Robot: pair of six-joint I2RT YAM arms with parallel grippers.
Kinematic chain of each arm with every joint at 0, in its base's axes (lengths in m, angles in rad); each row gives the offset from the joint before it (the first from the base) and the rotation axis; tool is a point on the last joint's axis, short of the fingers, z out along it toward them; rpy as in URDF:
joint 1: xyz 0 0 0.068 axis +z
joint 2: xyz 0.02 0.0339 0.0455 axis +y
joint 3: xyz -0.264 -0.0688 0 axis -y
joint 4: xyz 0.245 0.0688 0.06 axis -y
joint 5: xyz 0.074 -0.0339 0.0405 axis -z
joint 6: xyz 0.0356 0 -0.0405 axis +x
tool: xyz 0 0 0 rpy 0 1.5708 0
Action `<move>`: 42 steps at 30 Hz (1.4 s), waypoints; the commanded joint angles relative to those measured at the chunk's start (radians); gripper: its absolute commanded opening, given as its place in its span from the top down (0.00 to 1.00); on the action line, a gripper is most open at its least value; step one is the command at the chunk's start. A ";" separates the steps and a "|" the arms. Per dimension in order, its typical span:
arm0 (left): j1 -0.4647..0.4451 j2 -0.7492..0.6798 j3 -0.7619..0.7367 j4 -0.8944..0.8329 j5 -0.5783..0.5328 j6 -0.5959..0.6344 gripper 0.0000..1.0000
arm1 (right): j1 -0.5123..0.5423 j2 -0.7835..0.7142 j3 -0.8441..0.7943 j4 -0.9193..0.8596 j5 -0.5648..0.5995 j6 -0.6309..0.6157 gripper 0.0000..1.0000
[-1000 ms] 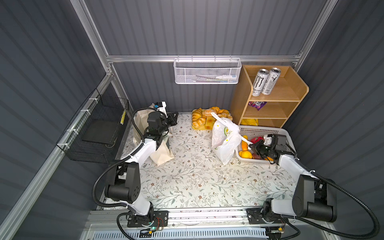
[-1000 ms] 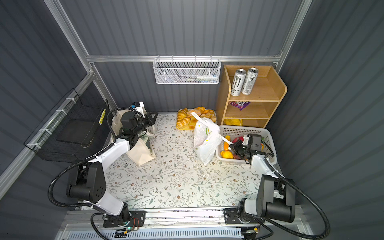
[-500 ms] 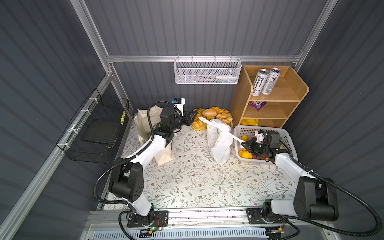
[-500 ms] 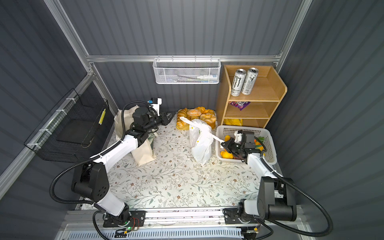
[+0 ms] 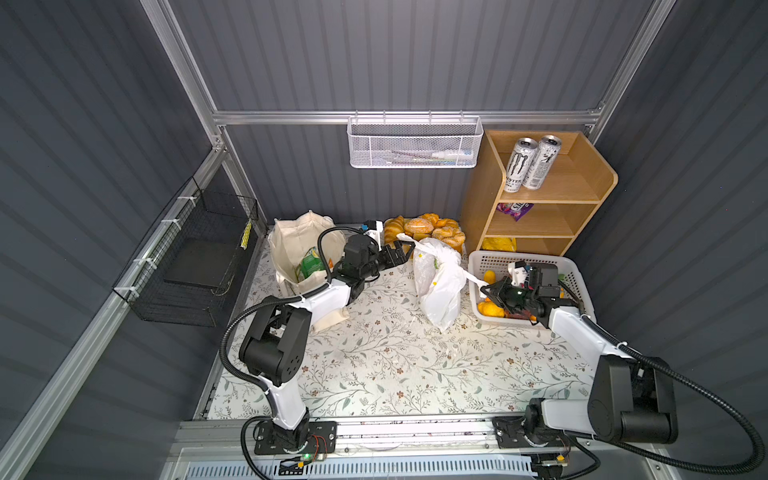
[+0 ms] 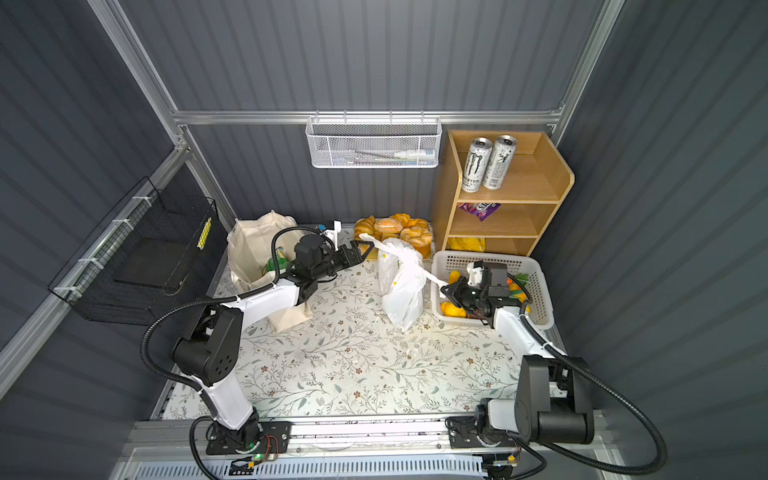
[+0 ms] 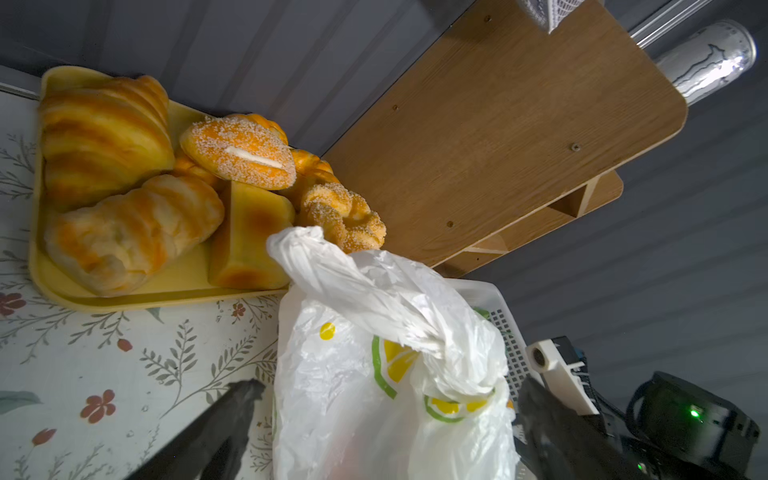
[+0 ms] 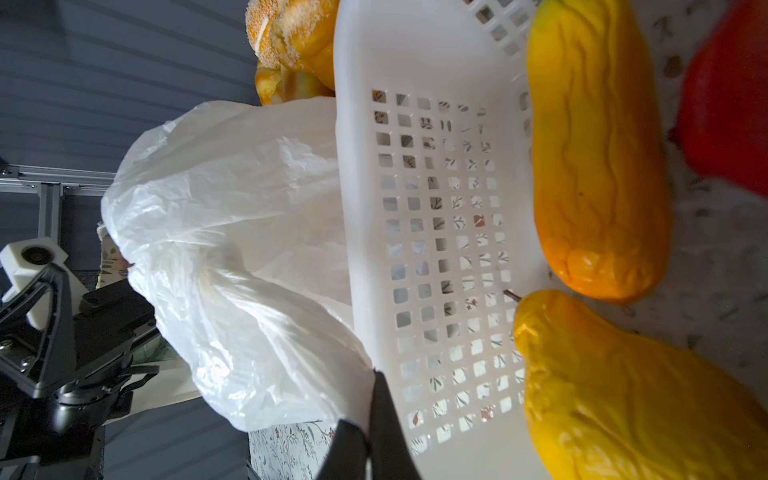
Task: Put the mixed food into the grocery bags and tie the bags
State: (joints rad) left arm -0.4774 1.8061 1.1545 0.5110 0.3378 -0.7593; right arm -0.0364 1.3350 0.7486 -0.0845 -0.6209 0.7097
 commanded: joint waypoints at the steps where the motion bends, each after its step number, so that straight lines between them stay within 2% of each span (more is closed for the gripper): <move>1: -0.007 0.024 0.025 0.056 -0.048 -0.042 0.00 | 0.008 -0.019 0.031 -0.020 0.005 -0.016 1.00; 14: -0.021 0.135 0.065 0.168 -0.121 -0.144 0.00 | 0.013 -0.014 0.043 -0.008 -0.003 -0.010 1.00; 22: -0.020 0.013 0.048 0.028 -0.187 -0.021 0.00 | 0.013 0.003 0.060 -0.005 -0.003 -0.015 1.00; 24: -0.018 -0.018 -0.005 0.117 -0.206 -0.015 0.00 | 0.012 0.006 0.062 -0.002 -0.003 -0.013 1.00; 26: -0.014 -0.037 -0.084 0.281 -0.222 -0.084 0.00 | 0.012 0.010 0.063 0.000 -0.001 -0.011 1.00; 29: 0.012 0.004 -0.116 0.533 -0.100 -0.175 0.00 | 0.012 0.014 0.066 0.001 0.002 -0.010 1.00; 31: 0.019 0.019 -0.093 0.531 -0.059 -0.206 0.00 | 0.012 0.017 0.066 0.000 0.002 -0.009 1.00; 34: 0.017 -0.005 -0.081 0.421 -0.073 -0.153 0.00 | 0.010 0.016 0.067 0.000 0.003 -0.007 1.00; 36: 0.018 -0.021 -0.095 0.401 -0.090 -0.125 0.04 | 0.010 0.012 0.067 -0.002 0.006 -0.007 1.00; 39: 0.028 -0.014 -0.084 0.363 -0.069 -0.143 0.28 | 0.007 0.012 0.068 -0.005 0.006 -0.007 1.00; 40: 0.028 -0.007 -0.081 0.351 -0.058 -0.153 0.32 | 0.007 0.012 0.068 -0.007 0.005 -0.007 1.00; 42: 0.028 0.007 -0.087 0.328 -0.072 -0.203 0.32 | 0.007 0.012 0.069 -0.007 0.003 -0.007 1.00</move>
State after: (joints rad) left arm -0.4561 1.8088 1.0584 0.8772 0.2543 -0.9234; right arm -0.0299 1.3453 0.7910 -0.0834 -0.6209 0.7071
